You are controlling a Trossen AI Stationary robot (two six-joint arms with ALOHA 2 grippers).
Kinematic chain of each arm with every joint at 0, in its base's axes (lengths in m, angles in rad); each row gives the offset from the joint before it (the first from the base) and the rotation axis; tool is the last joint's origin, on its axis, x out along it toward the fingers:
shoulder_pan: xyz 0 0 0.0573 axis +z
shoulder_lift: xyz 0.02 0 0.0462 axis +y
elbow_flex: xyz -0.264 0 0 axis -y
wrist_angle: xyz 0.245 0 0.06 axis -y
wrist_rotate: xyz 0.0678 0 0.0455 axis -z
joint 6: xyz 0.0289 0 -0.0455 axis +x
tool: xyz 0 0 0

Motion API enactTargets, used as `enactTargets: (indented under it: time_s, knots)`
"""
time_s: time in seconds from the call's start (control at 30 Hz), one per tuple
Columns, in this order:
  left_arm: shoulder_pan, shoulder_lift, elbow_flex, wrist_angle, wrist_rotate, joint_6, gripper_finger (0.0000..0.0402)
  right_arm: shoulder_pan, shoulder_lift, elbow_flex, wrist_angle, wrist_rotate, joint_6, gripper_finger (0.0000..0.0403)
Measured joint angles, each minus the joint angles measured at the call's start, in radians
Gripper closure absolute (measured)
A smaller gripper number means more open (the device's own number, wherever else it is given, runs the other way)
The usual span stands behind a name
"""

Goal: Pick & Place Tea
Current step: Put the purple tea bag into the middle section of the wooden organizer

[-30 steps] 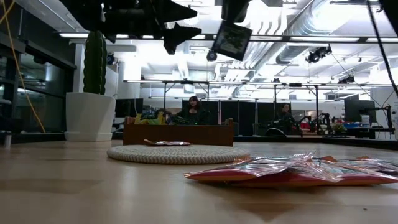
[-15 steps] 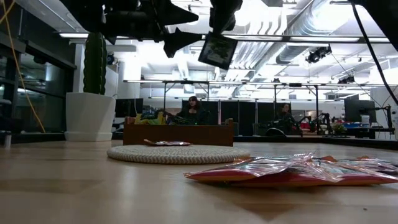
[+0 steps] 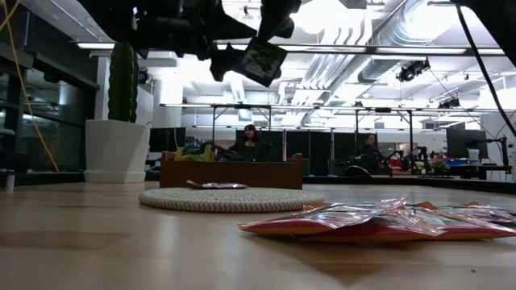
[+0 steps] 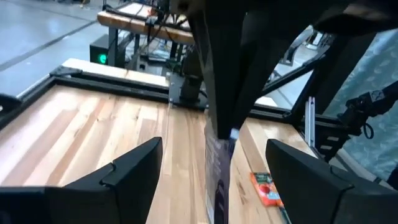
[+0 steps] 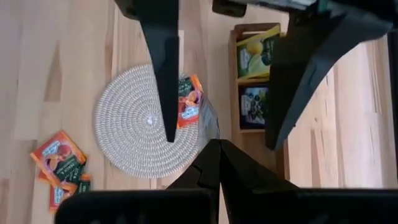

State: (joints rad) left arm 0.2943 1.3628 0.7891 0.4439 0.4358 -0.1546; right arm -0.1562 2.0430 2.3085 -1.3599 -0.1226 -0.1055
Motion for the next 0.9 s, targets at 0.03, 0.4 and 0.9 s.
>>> enactTargets:
  time_s: [0.03,0.4,0.9]
  knots:
    - [0.000,0.000,0.000,-0.008,0.000,0.000,0.0120,0.000,0.000,0.000,0.006,0.000,0.000,0.0403]
    - [0.000,0.000,0.000,-0.052,-0.012,0.016,0.0190,-0.001,0.000,0.000,0.030,0.000,0.008,0.0403]
    - [0.000,0.000,0.001,-0.055,-0.072,0.027,0.0396,-0.001,0.000,0.000,0.030,0.007,0.019,0.0403]
